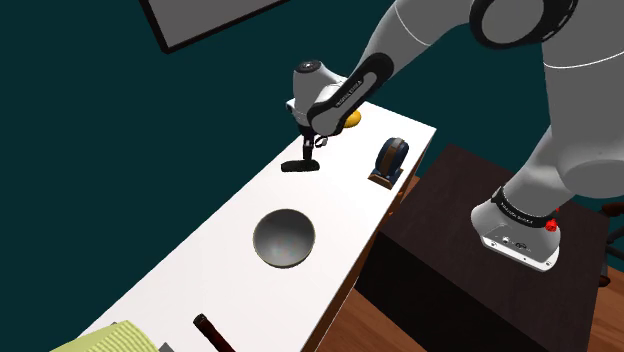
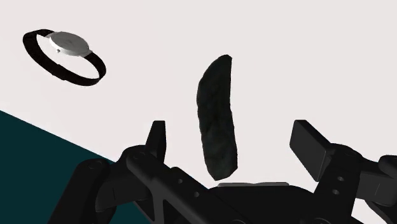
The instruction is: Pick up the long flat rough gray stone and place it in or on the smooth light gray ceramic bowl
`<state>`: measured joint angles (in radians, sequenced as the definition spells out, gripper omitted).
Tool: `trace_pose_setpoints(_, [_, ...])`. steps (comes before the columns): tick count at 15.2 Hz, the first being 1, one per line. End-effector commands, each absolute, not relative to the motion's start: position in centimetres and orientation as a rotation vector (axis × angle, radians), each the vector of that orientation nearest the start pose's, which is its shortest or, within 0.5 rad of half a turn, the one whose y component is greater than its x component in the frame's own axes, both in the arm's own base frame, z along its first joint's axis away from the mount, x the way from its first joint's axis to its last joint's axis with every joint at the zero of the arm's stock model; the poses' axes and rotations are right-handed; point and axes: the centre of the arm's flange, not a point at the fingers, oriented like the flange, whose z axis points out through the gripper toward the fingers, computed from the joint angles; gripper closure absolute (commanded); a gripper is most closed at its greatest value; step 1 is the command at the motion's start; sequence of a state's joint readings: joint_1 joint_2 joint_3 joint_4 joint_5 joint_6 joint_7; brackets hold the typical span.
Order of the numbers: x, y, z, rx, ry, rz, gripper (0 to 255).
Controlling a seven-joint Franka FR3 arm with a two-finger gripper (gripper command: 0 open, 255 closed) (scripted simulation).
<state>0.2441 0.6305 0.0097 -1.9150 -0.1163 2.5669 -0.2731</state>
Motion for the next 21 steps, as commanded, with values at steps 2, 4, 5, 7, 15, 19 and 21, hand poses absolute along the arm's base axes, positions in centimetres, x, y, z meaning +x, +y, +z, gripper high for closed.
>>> trace_pose_setpoints(2, [61.7,18.1,12.9,-3.019,-1.066,-0.020,0])
trace_pose_setpoints(4, [61.8,18.3,12.2,-3.017,-1.072,-0.019,0])
trace_pose_setpoints(5, [61.8,18.2,11.6,-3.017,-1.072,-0.019,0])
trace_pose_setpoints(7, [61.8,18.2,10.6,-3.017,-1.072,-0.019,0])
trace_pose_setpoints(15, [61.9,18.1,8.7,-3.017,-1.072,-0.019,0])
trace_pose_setpoints(19, [61.9,18.1,8.7,-3.017,-1.072,-0.019,255])
trace_pose_setpoints(21, [61.9,18.1,8.7,-3.017,-1.072,-0.019,255])
